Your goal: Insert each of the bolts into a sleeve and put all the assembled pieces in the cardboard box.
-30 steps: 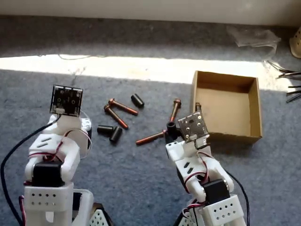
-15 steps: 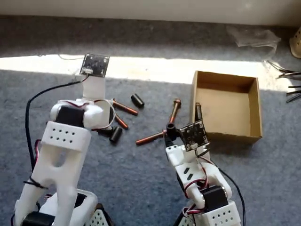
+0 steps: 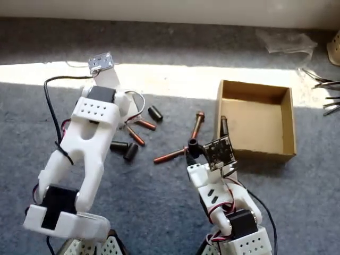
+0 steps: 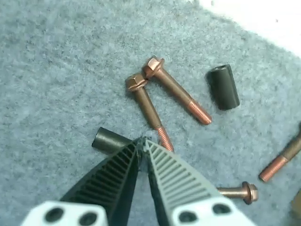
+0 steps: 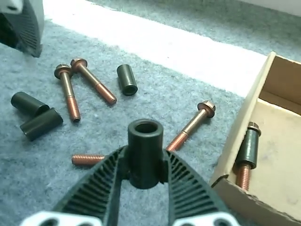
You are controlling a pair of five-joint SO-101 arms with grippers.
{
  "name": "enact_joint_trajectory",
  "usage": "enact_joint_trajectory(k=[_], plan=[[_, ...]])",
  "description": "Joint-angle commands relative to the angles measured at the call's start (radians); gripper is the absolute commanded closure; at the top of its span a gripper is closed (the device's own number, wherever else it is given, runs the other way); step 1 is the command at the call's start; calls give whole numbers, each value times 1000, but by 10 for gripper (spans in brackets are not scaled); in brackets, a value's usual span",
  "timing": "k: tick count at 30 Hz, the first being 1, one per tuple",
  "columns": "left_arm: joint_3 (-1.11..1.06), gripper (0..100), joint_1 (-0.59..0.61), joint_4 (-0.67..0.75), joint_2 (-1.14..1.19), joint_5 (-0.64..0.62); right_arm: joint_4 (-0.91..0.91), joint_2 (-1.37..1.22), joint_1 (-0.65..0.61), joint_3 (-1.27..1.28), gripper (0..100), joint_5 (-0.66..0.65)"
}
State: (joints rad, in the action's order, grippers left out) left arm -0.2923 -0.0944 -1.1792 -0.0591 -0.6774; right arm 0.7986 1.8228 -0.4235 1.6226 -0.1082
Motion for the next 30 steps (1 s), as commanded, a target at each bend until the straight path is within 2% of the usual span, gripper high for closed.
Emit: enact_joint_trajectory(k=[1, 6, 12, 19, 30], plan=[[107, 989, 33, -5, 111, -112, -38, 15, 5, -8, 995, 2], [162, 989, 87, -5, 222, -173, -38, 15, 5, -8, 995, 2], [228, 987, 97, -5, 300, -173, -38, 15, 5, -8, 995, 2], [297, 861, 94, 0, 375, -173, -38, 15, 5, -8, 995, 2], [332, 857, 93, -2, 461, -173, -38, 15, 5, -8, 995, 2]])
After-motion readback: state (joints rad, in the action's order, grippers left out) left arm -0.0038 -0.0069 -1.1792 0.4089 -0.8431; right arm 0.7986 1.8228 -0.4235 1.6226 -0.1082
